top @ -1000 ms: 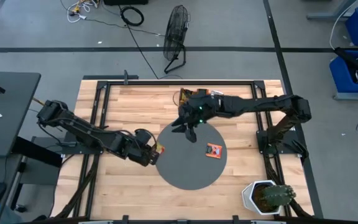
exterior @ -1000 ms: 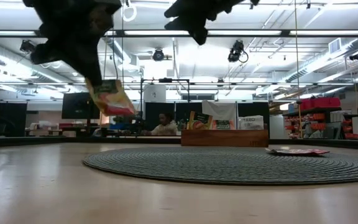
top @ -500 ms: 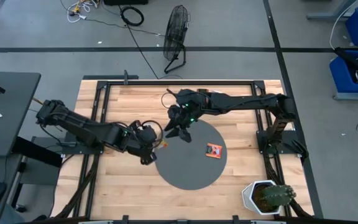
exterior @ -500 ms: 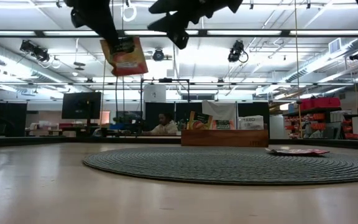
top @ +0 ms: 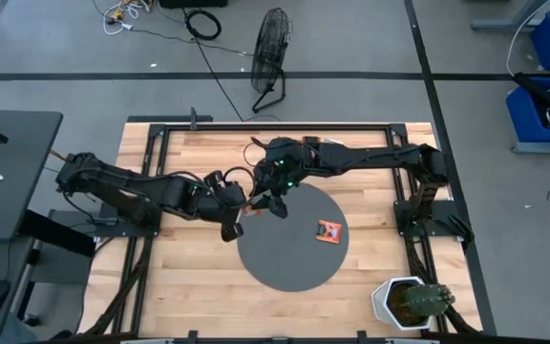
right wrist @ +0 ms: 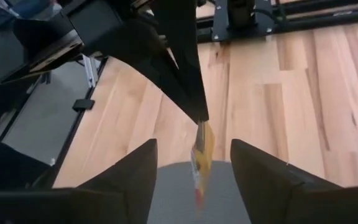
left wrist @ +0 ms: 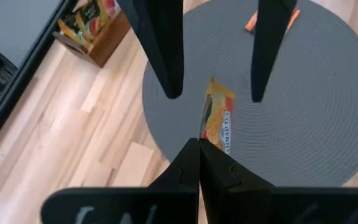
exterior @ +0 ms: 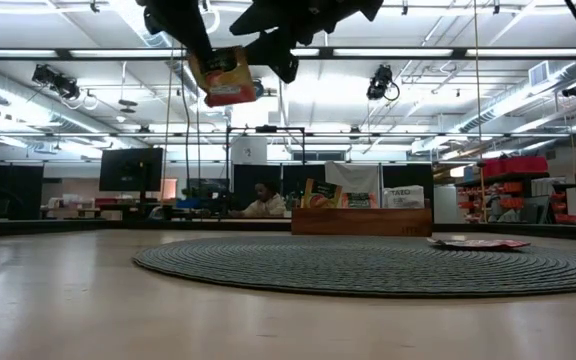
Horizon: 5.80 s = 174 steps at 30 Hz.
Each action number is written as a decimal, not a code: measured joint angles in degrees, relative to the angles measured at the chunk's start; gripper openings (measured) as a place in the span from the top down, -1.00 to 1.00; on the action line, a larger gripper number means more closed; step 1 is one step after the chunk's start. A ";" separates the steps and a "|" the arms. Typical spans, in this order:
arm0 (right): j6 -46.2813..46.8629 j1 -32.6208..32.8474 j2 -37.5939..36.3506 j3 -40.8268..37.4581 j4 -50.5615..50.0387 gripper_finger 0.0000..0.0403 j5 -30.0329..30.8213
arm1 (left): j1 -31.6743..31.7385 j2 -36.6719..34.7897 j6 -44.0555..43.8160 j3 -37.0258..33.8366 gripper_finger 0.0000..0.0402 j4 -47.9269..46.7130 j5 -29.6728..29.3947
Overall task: Pick & Place Tea
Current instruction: Put the yellow tea bag into the left section of the wooden organizer
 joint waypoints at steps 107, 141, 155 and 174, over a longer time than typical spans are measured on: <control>2.30 -6.95 -13.09 3.32 1.03 0.15 5.45 | 7.66 -23.28 9.85 -22.86 0.94 35.47 -10.02; -1.99 -8.53 2.64 24.35 -27.46 0.04 5.53 | 24.88 -18.27 14.31 -38.27 0.95 66.25 21.38; -2.14 -8.68 6.00 24.33 -29.60 0.26 8.57 | 24.86 -16.06 14.11 -38.23 0.95 68.70 21.27; -10.62 -13.10 5.81 23.45 -32.94 0.99 20.20 | 24.72 -15.67 4.14 -38.21 0.42 62.02 21.19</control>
